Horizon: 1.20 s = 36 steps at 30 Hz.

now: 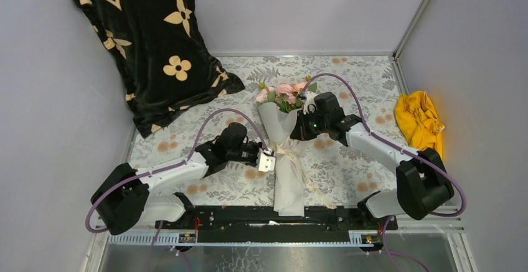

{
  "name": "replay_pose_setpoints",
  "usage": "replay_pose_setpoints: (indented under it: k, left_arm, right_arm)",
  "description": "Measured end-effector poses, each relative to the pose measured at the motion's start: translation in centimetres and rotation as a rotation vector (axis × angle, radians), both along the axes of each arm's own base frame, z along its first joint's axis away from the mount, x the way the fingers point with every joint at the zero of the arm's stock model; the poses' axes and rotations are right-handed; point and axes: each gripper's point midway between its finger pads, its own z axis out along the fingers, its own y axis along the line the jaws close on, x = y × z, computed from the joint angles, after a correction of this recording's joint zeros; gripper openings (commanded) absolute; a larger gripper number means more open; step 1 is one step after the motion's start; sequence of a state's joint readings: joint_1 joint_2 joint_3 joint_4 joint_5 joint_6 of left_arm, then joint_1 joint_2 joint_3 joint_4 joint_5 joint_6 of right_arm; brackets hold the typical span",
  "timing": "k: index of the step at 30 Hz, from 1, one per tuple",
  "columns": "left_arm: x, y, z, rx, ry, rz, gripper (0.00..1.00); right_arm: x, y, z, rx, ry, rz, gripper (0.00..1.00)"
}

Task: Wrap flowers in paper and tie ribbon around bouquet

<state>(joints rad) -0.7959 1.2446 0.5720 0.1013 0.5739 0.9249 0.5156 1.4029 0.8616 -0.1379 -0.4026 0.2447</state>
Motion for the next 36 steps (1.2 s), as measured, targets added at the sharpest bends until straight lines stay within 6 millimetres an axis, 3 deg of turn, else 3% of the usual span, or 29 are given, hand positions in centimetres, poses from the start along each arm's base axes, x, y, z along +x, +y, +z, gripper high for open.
replay_pose_setpoints:
  k: [10, 13, 16, 19, 21, 27, 30, 36]
  left_arm:
    - [0.3, 0.2, -0.3, 0.001, 0.046, 0.053, 0.00]
    - [1.3, 1.0, -0.4, 0.003, 0.062, 0.102, 0.00]
    - [4.0, 3.3, -0.7, 0.012, 0.078, 0.208, 0.00]
    - [6.3, 6.1, -1.6, 0.031, 0.109, 0.318, 0.00]
    - [7.4, 7.5, -2.3, 0.043, 0.130, 0.369, 0.00]
    - [7.9, 10.0, -4.2, 0.069, 0.166, 0.436, 0.00]
    - [8.2, 10.3, -4.0, 0.057, 0.168, 0.443, 0.00]
    - [8.4, 10.5, -4.0, 0.039, 0.173, 0.459, 0.00]
  right_arm:
    - [0.0, 0.0, 0.0, 0.004, 0.003, -0.005, 0.00]
    - [0.4, -0.4, -0.1, -0.014, 0.000, -0.031, 0.00]
    - [1.9, -3.0, -0.1, -0.022, -0.009, -0.142, 0.00]
    - [2.7, -9.1, -0.9, -0.022, 0.001, -0.357, 0.00]
    - [2.3, -11.3, -1.8, -0.023, 0.025, -0.442, 0.00]
    - [-1.5, -13.3, -5.6, -0.034, 0.173, -0.533, 0.00]
    - [-1.8, -14.0, -5.8, 0.003, 0.192, -0.571, 0.00]
    - [-1.7, -13.5, -6.2, 0.037, 0.218, -0.554, 0.00]
